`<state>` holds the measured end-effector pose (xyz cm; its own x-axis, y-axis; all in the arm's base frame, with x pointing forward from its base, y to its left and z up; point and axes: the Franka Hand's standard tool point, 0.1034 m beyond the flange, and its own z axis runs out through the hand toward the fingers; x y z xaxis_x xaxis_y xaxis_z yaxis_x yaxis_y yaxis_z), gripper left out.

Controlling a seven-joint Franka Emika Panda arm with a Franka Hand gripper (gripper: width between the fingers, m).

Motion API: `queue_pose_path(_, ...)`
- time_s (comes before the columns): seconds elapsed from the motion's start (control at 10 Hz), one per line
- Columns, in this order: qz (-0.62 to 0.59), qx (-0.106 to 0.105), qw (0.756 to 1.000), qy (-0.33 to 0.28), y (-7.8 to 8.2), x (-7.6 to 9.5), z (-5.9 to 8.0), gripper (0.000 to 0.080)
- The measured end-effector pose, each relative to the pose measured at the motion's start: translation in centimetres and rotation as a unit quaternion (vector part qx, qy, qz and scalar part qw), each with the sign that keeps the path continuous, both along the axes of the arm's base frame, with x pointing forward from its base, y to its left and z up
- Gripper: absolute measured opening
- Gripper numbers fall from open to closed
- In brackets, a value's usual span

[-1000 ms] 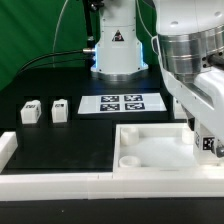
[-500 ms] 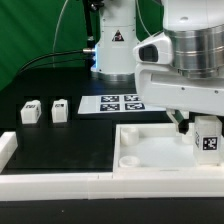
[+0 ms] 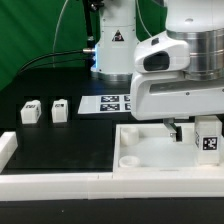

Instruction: Assemble one leg

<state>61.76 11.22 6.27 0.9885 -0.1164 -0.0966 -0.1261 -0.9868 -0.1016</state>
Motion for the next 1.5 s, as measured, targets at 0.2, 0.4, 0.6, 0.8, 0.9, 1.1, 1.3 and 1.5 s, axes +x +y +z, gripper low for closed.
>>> queue_pose_path(0.2, 0.000, 0.000, 1.000, 0.000, 0.00, -0.01, -0.03, 0.0498)
queue_pose_path(0.4, 0.000, 0.000, 1.000, 0.000, -0.01, -0.02, -0.05, 0.0360)
queue_pose_path(0.6, 0.000, 0.000, 1.000, 0.000, -0.01, -0.02, -0.05, 0.0288)
queue_pose_path(0.8, -0.008, -0.001, 1.000, 0.001, 0.00, -0.02, -0.05, 0.0288)
queue_pose_path(0.9, -0.074, -0.001, 0.997, 0.008, 0.12, -0.01, -0.05, 0.0288)
queue_pose_path(1.1, -0.212, -0.007, 0.977, 0.025, 0.47, -0.05, -0.08, 0.0288)
queue_pose_path(1.3, -0.336, -0.018, 0.941, 0.040, 0.68, -0.09, -0.08, 0.0290)
queue_pose_path(1.5, -0.452, -0.026, 0.890, 0.057, 0.93, -0.13, -0.09, 0.0290)
